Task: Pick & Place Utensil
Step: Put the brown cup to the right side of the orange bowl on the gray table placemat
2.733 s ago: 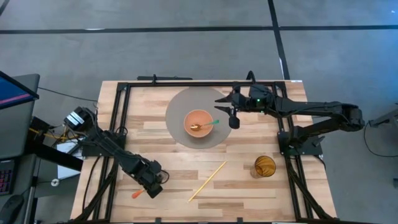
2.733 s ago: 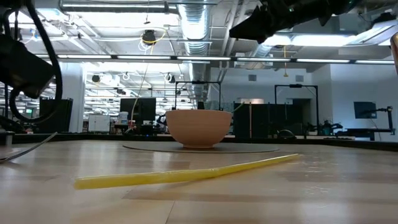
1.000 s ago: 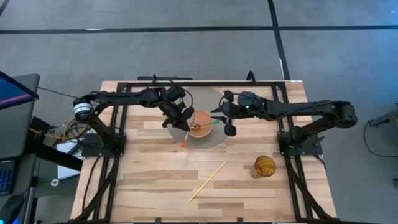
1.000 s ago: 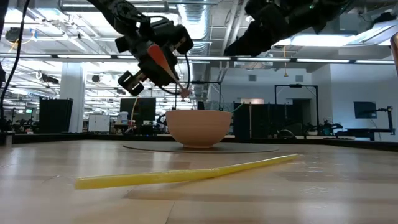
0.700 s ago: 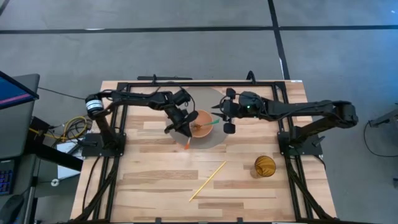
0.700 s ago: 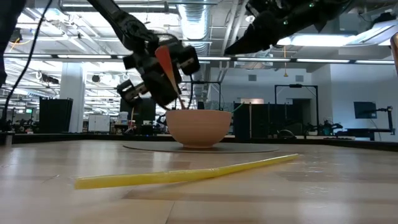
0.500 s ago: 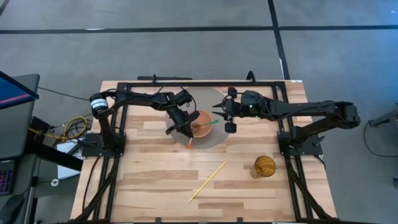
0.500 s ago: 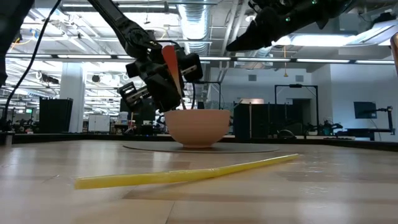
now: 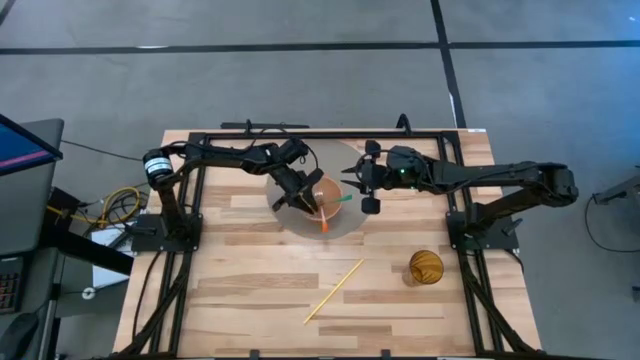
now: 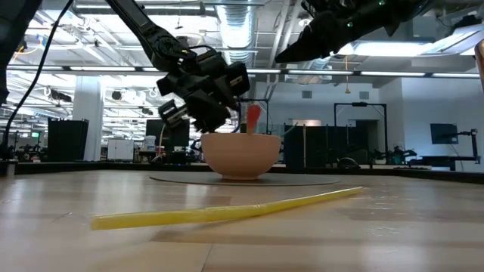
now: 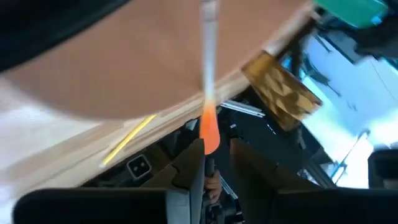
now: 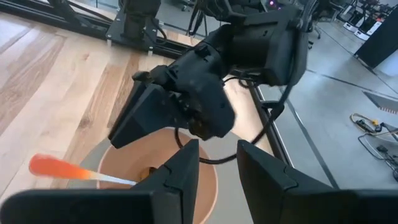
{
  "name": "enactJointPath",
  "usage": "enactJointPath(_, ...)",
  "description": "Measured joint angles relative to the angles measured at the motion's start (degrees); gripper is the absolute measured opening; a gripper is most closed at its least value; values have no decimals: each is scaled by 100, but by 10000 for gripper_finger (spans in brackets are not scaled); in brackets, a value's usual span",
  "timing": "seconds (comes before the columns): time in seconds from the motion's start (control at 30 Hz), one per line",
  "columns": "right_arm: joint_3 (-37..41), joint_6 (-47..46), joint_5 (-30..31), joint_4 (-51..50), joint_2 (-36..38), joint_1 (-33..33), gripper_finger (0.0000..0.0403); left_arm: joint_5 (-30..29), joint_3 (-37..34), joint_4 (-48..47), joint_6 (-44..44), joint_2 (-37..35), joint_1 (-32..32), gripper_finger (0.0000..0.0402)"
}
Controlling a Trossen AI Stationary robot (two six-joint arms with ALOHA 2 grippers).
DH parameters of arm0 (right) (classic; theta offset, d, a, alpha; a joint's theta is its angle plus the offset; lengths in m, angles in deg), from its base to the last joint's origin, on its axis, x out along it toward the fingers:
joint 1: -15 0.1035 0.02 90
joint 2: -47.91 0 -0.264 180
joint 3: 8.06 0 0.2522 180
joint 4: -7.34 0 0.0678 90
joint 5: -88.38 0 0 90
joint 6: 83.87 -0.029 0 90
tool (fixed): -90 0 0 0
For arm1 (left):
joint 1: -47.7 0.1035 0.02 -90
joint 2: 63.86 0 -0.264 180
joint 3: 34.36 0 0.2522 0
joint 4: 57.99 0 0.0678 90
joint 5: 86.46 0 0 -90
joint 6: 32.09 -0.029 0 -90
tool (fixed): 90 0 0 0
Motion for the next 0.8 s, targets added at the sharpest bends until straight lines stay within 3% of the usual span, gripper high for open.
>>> enactJointPath(0.23,0,-10,0,-9,0,0,103,127,0,1352,-654,-215,2,79)
enactJointPath(0.4,0,-110,0,-188,0,2,103,-122,-2,1417,-2113,-897,-17,76)
enactJointPath(0.53,0,-662,0,-284,0,0,103,-387,-74,1416,-3874,-1708,-136,76)
enactJointPath(0.8,0,-1325,0,-899,356,72,103,-2544,-744,1369,-6201,-3239,-1178,76)
